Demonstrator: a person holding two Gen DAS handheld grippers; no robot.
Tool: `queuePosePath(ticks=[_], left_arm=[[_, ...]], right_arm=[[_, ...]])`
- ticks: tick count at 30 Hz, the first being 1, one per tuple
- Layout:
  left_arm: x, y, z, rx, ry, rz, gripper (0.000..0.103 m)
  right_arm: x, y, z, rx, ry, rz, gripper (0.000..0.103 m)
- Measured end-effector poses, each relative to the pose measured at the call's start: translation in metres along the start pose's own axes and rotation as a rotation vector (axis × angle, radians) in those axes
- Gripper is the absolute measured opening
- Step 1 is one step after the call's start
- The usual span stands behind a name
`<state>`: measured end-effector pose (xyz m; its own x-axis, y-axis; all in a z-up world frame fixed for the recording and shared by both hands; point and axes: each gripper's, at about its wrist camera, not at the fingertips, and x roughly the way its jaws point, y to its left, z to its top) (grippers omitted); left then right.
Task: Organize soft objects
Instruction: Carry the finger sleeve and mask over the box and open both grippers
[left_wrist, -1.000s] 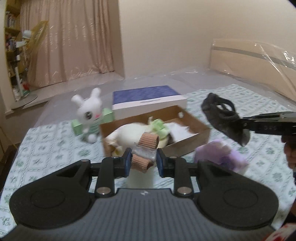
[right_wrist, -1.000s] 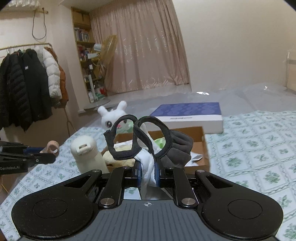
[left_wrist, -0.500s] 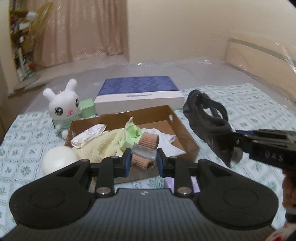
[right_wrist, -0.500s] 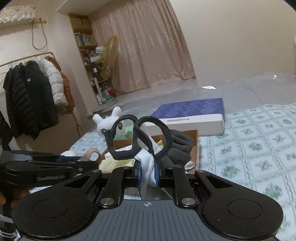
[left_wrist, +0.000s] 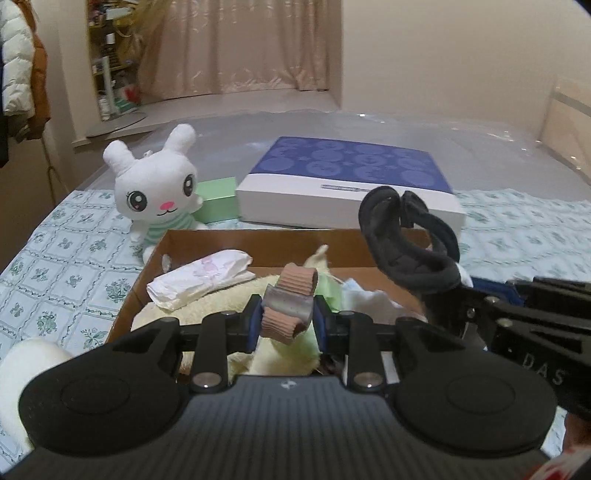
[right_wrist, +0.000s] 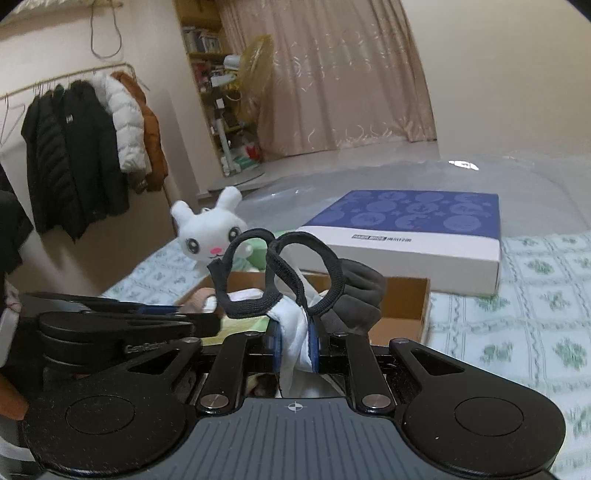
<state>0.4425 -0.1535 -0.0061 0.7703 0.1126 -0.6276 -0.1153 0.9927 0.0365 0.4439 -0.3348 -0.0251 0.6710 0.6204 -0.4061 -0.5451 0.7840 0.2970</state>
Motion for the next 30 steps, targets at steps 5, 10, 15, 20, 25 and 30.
queuePosePath(ticks=[5,10,15,20,25,30], left_arm=[[0.016,-0.003,-0.003,0.010,0.016,0.001,0.026],[0.024,-0.004,-0.007,0.023,0.026,-0.011,0.026],[0.028,-0.005,-0.006,0.028,0.029,-0.014,0.027],[0.034,-0.004,-0.005,0.020,0.046,0.001,0.053],[0.037,-0.003,-0.007,0.026,0.038,0.045,0.060],[0.038,0.001,-0.006,-0.001,0.023,0.085,0.060]], right_arm=[[0.025,-0.010,-0.005,-0.038,0.008,-0.072,0.063],[0.023,-0.019,-0.017,-0.038,0.049,-0.064,0.063],[0.010,-0.024,-0.025,-0.034,0.061,-0.081,0.063],[-0.001,-0.032,-0.027,-0.005,0.042,-0.124,0.063],[0.000,-0.043,-0.026,0.026,0.038,-0.165,0.063],[0.012,-0.045,-0.025,0.017,0.046,-0.195,0.042]])
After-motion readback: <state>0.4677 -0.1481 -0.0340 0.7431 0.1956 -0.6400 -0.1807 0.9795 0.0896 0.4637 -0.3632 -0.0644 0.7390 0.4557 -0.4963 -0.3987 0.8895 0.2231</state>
